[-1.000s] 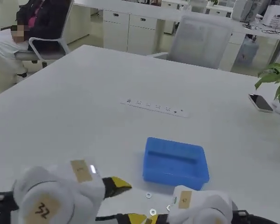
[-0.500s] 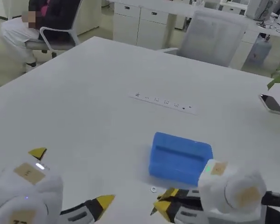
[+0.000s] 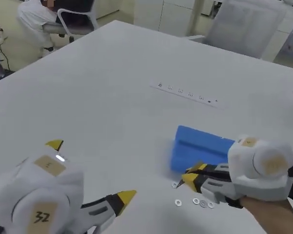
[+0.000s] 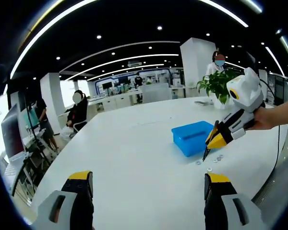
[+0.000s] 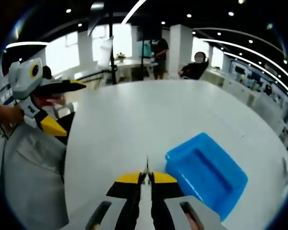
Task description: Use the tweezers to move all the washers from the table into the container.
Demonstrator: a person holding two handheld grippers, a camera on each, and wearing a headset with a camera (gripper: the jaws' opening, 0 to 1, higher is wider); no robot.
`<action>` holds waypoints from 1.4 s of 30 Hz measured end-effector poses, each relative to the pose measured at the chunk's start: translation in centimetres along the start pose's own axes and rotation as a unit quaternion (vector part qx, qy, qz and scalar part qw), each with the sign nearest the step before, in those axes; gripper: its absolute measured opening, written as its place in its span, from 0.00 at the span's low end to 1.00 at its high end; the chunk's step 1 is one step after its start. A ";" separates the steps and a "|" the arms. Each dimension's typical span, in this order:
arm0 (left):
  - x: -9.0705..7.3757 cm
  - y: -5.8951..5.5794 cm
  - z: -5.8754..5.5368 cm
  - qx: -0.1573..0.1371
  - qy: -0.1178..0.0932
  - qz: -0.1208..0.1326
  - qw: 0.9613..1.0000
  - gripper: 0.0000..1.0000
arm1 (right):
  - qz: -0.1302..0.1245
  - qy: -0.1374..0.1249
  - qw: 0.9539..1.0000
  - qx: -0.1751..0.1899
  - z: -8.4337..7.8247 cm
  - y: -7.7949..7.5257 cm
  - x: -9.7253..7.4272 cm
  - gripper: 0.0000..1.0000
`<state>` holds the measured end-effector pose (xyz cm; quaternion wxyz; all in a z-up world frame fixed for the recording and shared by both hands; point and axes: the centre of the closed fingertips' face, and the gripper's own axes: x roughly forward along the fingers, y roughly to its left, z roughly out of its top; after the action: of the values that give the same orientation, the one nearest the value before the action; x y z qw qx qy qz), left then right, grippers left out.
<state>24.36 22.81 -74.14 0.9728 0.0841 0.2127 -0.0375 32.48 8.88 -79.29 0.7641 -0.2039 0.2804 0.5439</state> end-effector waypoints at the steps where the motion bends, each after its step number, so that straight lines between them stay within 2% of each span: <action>1: 0.0 0.0 0.0 0.002 0.000 0.000 1.000 0.99 | -0.002 0.002 1.000 -0.003 -0.1 -0.2 0.2 0.04; 6: 0.1 -0.1 -0.1 0.009 0.003 0.000 1.000 0.99 | -0.001 0.005 1.000 -0.005 -0.2 -0.5 0.9 0.04; 13: 0.2 0.1 -0.4 -0.004 0.009 -0.003 1.000 0.98 | 0.008 0.018 1.000 -0.003 -0.7 -0.6 1.7 0.04; 19: 0.3 0.0 -0.8 0.003 0.019 -0.006 1.000 0.97 | 0.007 0.018 1.000 -0.007 -0.7 -0.8 1.9 0.04; 30: 0.2 0.1 -0.7 0.007 0.016 -0.003 1.000 0.98 | -0.005 0.030 0.999 -0.009 -1.4 -0.6 1.8 0.03; 34: 0.3 -0.3 -1.0 0.017 0.025 -0.011 0.999 0.97 | -0.012 0.025 1.000 0.010 -1.3 -0.7 1.8 0.03; 36: 0.3 -0.4 -1.0 0.024 0.026 -0.012 0.999 0.97 | -0.006 0.022 1.000 0.016 -1.2 -0.6 1.8 0.03; 42: 0.4 -0.8 -1.2 0.034 0.033 -0.019 0.999 0.96 | -0.007 0.010 1.000 0.014 0.3 -0.9 0.9 0.03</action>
<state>24.10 22.26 -75.51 0.9609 0.1144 0.2449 -0.0602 33.60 9.43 -79.61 0.7675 -0.2010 0.2943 0.5328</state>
